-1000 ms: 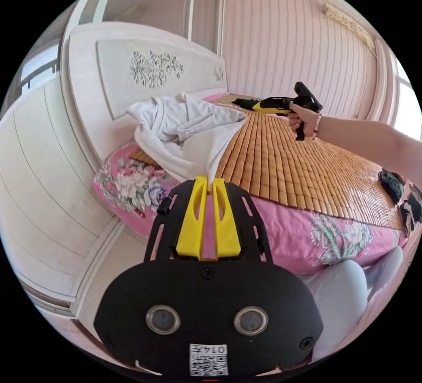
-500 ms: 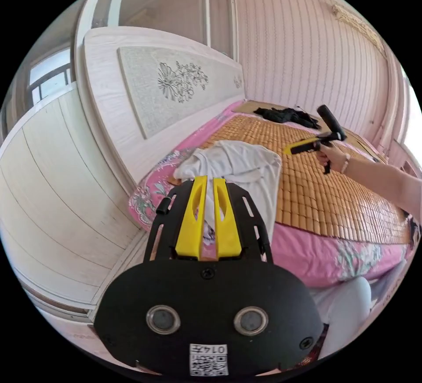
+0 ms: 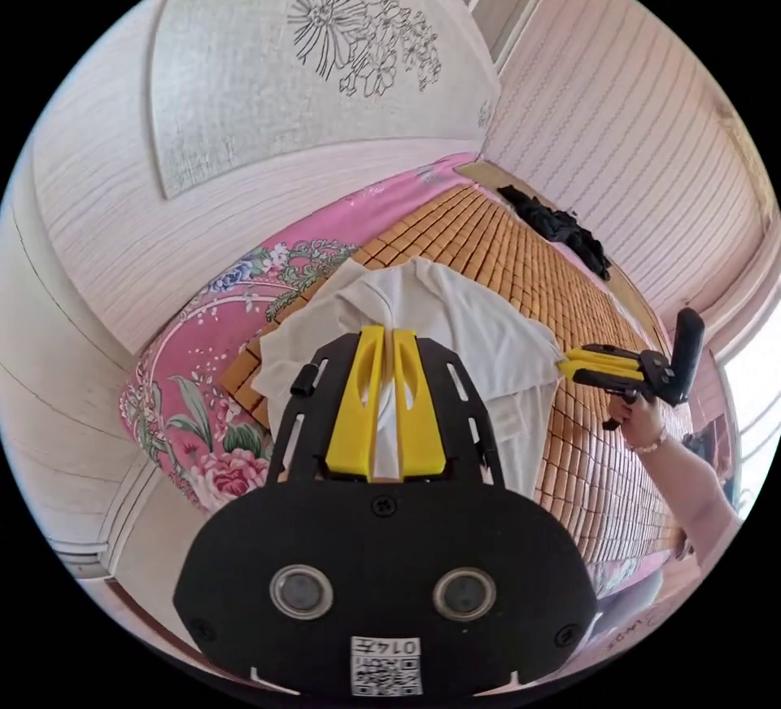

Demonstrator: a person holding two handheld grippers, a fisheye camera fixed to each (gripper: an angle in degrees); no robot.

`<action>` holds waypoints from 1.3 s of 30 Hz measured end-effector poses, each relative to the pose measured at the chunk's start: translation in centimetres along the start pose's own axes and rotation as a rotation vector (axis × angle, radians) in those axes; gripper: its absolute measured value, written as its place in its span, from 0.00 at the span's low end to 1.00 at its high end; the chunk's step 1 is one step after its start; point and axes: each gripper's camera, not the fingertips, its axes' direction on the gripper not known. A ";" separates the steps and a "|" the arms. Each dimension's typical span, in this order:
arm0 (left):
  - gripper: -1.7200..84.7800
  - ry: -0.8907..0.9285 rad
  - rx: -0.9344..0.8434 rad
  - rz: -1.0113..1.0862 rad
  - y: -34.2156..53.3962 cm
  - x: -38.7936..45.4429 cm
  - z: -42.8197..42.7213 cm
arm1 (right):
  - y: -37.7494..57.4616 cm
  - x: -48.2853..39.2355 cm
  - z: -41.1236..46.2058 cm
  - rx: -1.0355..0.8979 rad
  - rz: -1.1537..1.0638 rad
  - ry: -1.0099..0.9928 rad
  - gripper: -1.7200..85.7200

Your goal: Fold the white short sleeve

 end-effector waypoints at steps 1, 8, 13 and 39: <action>0.02 0.013 0.037 0.073 1.8 1.0 -2.2 | 0.7 -0.8 -0.8 0.036 -0.052 -0.009 0.04; 0.08 -0.137 0.034 0.251 17.6 4.5 -8.6 | 4.8 -1.9 -0.8 -0.094 -0.154 -0.056 0.05; 0.08 -0.123 0.127 0.194 18.9 3.8 -12.1 | 3.5 -4.6 -1.9 -0.022 -0.186 -0.033 0.08; 0.01 0.026 0.100 0.262 19.5 11.3 -13.9 | 7.9 -5.0 -1.1 -0.102 0.066 -0.027 0.03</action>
